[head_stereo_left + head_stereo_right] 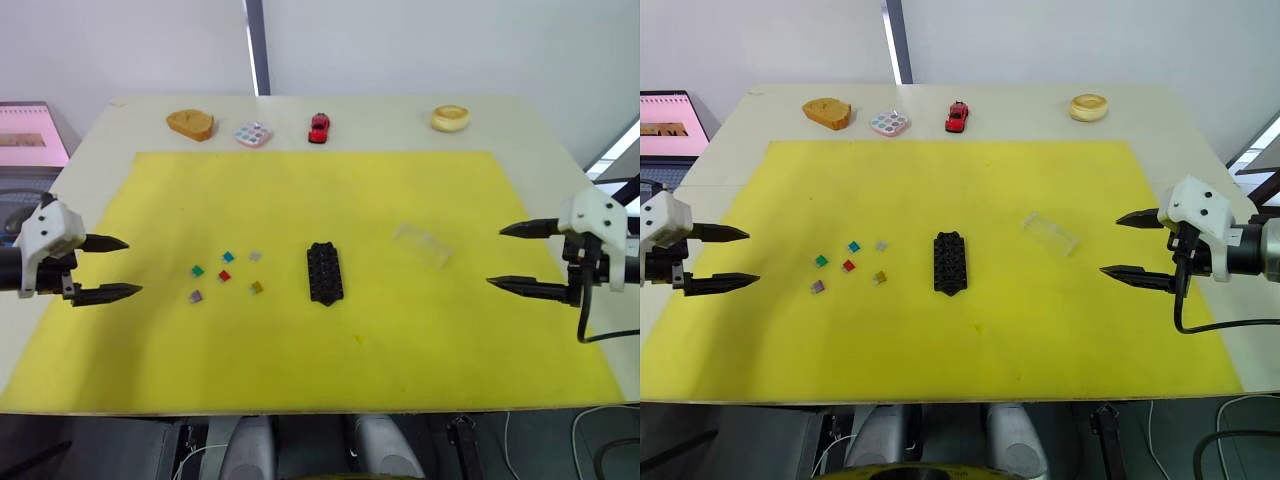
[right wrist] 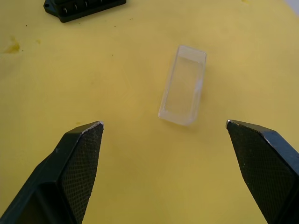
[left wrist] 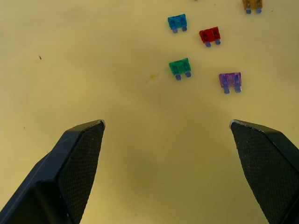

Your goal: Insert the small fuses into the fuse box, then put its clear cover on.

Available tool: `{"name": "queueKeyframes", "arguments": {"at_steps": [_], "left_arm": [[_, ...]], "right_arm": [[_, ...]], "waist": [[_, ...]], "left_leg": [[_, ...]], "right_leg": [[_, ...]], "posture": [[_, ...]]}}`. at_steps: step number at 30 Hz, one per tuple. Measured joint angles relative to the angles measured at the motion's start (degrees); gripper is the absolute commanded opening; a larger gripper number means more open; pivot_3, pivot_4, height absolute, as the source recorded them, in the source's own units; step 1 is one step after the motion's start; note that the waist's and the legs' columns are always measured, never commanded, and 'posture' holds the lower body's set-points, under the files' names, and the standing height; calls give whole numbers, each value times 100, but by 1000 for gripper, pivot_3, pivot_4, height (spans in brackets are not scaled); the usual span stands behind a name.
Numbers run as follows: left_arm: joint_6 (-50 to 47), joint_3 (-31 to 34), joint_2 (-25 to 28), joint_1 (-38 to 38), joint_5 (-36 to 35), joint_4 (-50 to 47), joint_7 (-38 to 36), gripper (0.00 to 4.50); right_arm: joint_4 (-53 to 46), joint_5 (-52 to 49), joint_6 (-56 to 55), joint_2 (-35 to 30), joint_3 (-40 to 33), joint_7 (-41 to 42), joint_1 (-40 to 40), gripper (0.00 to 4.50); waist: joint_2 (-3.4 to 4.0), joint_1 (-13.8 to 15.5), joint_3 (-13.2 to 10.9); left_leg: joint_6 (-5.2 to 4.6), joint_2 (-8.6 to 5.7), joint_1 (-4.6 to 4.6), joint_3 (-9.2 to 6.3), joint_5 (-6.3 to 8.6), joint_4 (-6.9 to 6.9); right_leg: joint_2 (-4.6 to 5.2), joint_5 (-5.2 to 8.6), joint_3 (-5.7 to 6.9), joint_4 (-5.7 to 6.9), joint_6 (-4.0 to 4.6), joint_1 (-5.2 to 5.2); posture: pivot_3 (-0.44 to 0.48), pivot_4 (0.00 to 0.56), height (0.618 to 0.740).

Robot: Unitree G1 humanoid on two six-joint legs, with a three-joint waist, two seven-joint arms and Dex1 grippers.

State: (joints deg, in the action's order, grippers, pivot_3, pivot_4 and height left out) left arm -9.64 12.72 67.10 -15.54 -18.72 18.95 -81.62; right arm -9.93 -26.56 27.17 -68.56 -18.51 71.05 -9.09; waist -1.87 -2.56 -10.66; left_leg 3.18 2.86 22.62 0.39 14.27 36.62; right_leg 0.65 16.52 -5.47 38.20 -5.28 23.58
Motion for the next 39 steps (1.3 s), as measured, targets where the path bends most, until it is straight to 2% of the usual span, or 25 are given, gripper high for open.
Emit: {"name": "queueKeyframes", "arguments": {"at_steps": [4,9,13,17,20,25,28,30,35,39], "left_arm": [[-21,-22,0,-79,60,42,24,4500],[-506,-128,-223,-279,-26,5,60,4500],[-1532,-312,-615,-335,-359,-138,74,4500],[-2820,-323,-772,-481,-800,-264,217,4500],[-3804,-308,-944,-771,-1110,-215,404,4500],[-4805,-342,-1127,-1028,-1337,-67,690,4500],[-5118,-366,-1160,-1202,-1424,76,749,3598],[-5240,-385,-1159,-1295,-1434,209,824,2621],[-5476,-753,-1145,-1330,-1355,423,921,2621],[-5521,-753,-1196,-1436,-1333,563,965,2621]], "right_arm": [[-3,-9,4,29,0,-90,-40,4451],[-300,-157,153,489,279,-459,-622,4451],[-923,-580,635,1056,728,-880,-1351,4451],[-1532,-889,1100,1573,1199,-1329,-2028,4451],[-1747,-908,1273,2118,1831,-1609,-2683,4451],[-1732,-654,1332,2626,2585,-1766,-3327,4451],[-1588,-458,1211,2899,2884,-1777,-3633,4500],[-1481,-352,1121,2998,2952,-1778,-3761,4500],[-1365,-234,1064,3118,2973,-1774,-3818,4500],[-1355,-188,1064,3132,2982,-1763,-3818,4500]], "waist": [[0,2,0],[5,-7,2],[5,-11,1],[3,0,2],[3,0,2],[3,-3,2],[3,-4,2],[3,0,2],[2,1,3],[3,2,3]], "left_leg": [[0,0,1,0,0,3],[-1,0,0,-2,1,12],[-24,3,15,-11,14,41],[-25,2,82,-25,15,74],[-25,-3,86,-26,15,84],[-25,-3,86,-28,15,83],[-25,-2,86,-29,15,83],[-25,-2,86,-29,15,83],[-25,-3,86,-29,14,83],[-25,-3,86,-30,14,83]], "right_leg": [[0,0,0,1,0,-1],[-3,-1,0,9,-1,-2],[-6,-1,5,26,-2,3],[-5,-3,16,49,-5,64],[-3,-2,16,78,-4,76],[-5,-2,17,88,-3,82],[-5,-2,18,91,-2,84],[-4,-2,18,91,-2,84],[-4,-2,18,91,-2,84],[-4,-2,19,92,-1,84]], "posture": [[0,150,740],[0,150,740],[0,150,740],[0,150,740],[0,150,740],[0,150,740],[0,150,740],[0,150,740],[0,150,740],[0,150,740]]}}
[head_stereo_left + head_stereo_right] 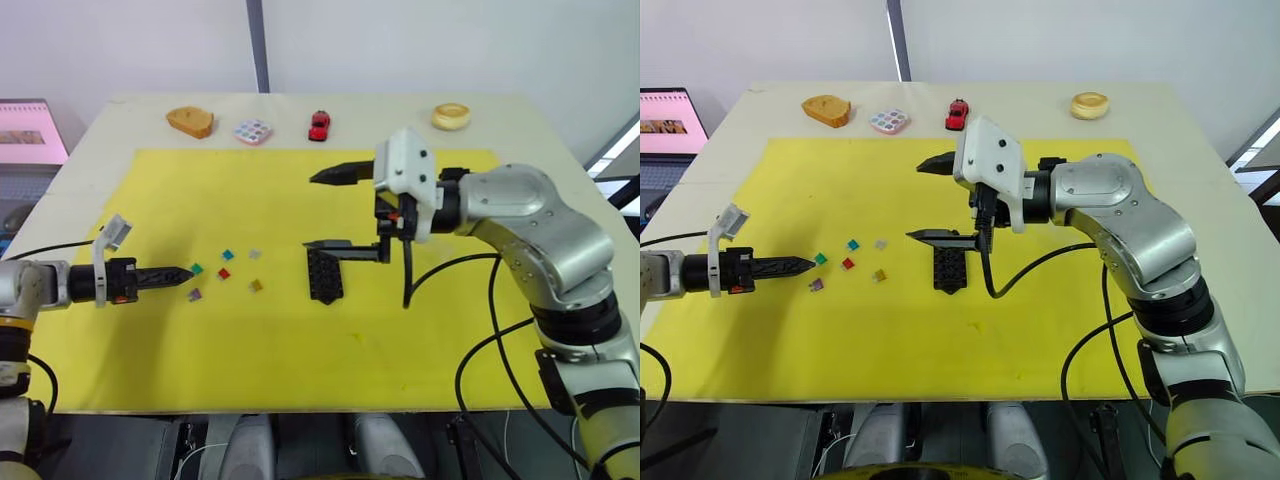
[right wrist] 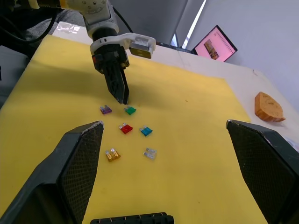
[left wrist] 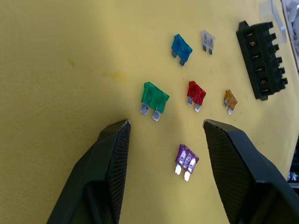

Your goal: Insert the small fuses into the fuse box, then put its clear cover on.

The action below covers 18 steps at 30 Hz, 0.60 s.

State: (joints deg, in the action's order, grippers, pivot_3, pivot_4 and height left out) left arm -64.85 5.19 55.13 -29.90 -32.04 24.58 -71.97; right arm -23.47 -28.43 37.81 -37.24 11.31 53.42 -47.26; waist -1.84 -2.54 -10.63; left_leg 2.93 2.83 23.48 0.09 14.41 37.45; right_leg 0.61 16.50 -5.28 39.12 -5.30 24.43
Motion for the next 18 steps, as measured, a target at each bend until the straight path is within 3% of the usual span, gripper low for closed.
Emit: {"name": "queueKeyframes", "arguments": {"at_steps": [18], "left_arm": [[14,-270,-351,-583,213,685,-43,2621]], "right_arm": [[-2,5,49,10,-7,10,0,4500]], "waist": [[2,42,2]], "left_leg": [[0,-6,0,-5,0,6]], "right_leg": [[4,0,5,3,0,-6]], "posture": [[0,150,740]]}}
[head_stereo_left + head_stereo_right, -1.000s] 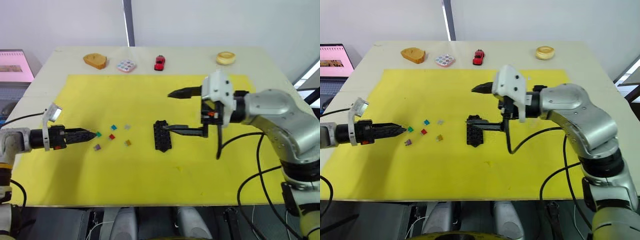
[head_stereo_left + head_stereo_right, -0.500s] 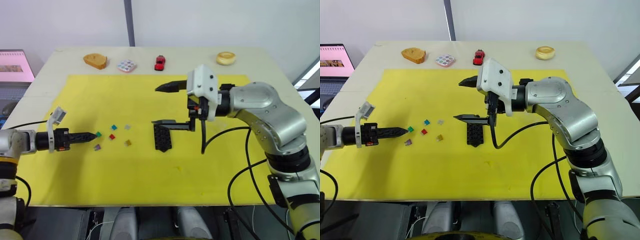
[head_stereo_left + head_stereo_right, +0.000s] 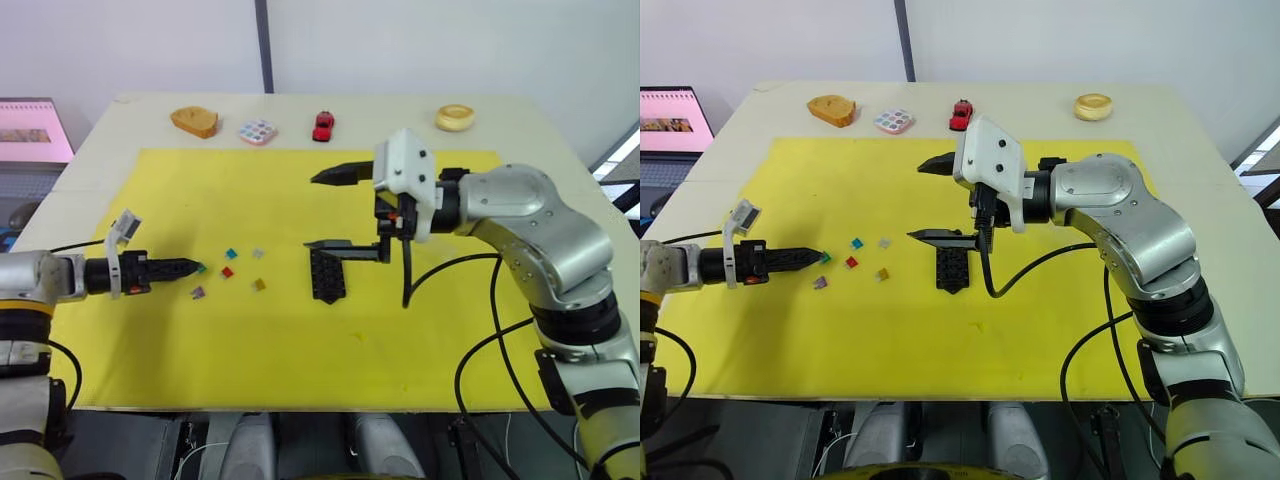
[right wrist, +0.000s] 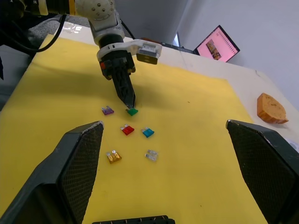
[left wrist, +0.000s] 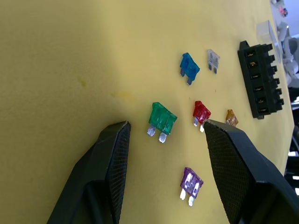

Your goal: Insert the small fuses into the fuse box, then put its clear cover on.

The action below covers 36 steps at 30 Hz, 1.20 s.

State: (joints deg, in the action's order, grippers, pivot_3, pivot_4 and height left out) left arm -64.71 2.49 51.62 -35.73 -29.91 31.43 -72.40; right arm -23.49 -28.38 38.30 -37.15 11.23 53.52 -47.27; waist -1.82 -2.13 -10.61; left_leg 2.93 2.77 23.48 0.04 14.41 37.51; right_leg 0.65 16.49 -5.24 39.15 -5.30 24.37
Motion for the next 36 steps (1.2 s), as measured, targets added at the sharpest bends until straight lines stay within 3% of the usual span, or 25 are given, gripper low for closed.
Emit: {"name": "queueKeyframes", "arguments": {"at_steps": [4,7,10,11,29,36], "left_arm": [[46,-55,-43,-16,67,-9,-64,2621],[66,-76,-54,-23,114,-4,-71,1721],[73,-124,-85,-23,174,10,-61,219],[70,-132,-124,-24,173,10,-79,65],[290,-121,-142,-25,279,281,-146,65],[240,176,-89,225,42,-227,-111,65]], "right_arm": [[0,-1,8,0,-2,-1,0,4500],[-1,-4,20,-1,-32,-6,0,4500],[-2,-5,22,-3,-69,-19,0,4500],[-2,-4,22,-3,-70,-20,0,4500],[-4,2,8,-5,-74,-18,0,4500],[-2,0,7,-1,-74,0,0,4500]], "waist": [[0,16,0],[0,19,0],[0,17,0],[0,17,0],[0,-39,0],[0,-42,0]], "left_leg": [[0,-1,0,0,0,0],[0,-2,0,0,0,0],[0,-2,1,0,0,0],[0,-2,1,0,0,0],[0,-1,0,-6,0,0],[0,3,1,-8,0,-2]], "right_leg": [[2,0,0,0,0,-1],[2,0,0,-2,-1,-2],[2,0,0,-3,-1,-2],[2,0,0,-4,-1,-2],[-1,0,3,-1,0,-2],[-2,0,5,-2,0,0]], "posture": [[0,150,740],[0,150,740],[0,150,740],[0,150,740],[0,150,740],[0,150,740]]}}
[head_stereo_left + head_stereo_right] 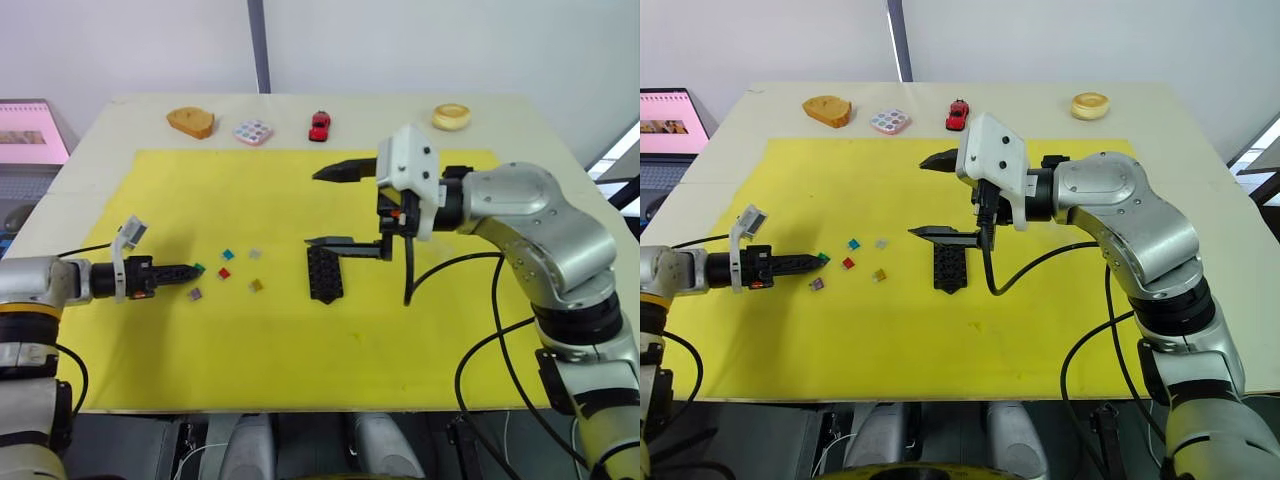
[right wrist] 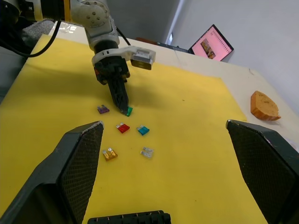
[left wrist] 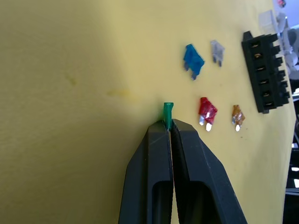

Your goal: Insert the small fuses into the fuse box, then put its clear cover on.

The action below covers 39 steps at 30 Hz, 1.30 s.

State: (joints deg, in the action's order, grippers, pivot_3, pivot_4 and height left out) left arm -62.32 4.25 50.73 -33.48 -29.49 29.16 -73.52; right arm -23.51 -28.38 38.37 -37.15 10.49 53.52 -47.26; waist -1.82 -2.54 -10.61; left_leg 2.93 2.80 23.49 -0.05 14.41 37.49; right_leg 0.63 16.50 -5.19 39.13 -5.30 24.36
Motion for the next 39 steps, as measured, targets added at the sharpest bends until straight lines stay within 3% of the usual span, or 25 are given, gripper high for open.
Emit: {"name": "queueKeyframes", "arguments": {"at_steps": [5,11,14,20,23,26,35,39], "left_arm": [[16,654,-157,-97,-644,-1389,163,65],[-378,879,-591,-517,-1623,-2997,570,65],[-441,790,-917,-628,-2030,-3544,689,65],[-448,746,-1105,-827,-2417,-3780,829,65],[-445,654,-1149,-962,-2520,-3780,884,0],[-441,604,-1161,-1007,-2634,-3780,907,0],[-431,558,-1168,-1012,-2764,-3779,1019,0],[-431,557,-1188,-1020,-2859,-3780,1067,0]], "right_arm": [[-32,-455,515,83,-243,-153,127,4500],[32,-2102,2437,259,-1183,-908,-73,4500],[445,-3110,3358,454,-1811,-1444,-700,4500],[787,-3904,4197,601,-2025,-2243,-855,4500],[798,-4070,4350,650,-2017,-2518,-855,3648],[802,-4187,4382,693,-2017,-2747,-855,2259],[934,-4789,4399,775,-2012,-3201,-856,2259],[940,-4972,4394,775,-1921,-3310,-856,1027]], "waist": [[-6,39,0],[-1,-25,-3],[-1,-33,-3],[-1,-13,-3],[-1,-9,-3],[-1,-18,-3],[-1,-14,-3],[0,-15,-3]], "left_leg": [[0,-2,13,-12,0,6],[0,-1,10,-13,0,6],[0,2,8,-20,0,3],[0,0,9,-15,0,0],[0,0,9,-15,0,-1],[0,0,9,-15,0,-4],[0,0,9,-15,0,-6],[0,0,9,-15,0,-7]], "right_leg": [[6,0,10,-4,0,0],[3,-1,6,-2,0,0],[-4,-2,10,1,4,0],[-2,-1,8,-4,3,0],[-2,-1,8,-5,3,0],[-3,-1,7,-5,3,1],[-3,-1,8,-8,3,2],[-3,-1,8,-8,3,2]], "posture": [[0,150,740],[0,150,740],[0,150,740],[0,150,740],[0,150,740],[0,150,740],[0,150,740],[0,150,740]]}}
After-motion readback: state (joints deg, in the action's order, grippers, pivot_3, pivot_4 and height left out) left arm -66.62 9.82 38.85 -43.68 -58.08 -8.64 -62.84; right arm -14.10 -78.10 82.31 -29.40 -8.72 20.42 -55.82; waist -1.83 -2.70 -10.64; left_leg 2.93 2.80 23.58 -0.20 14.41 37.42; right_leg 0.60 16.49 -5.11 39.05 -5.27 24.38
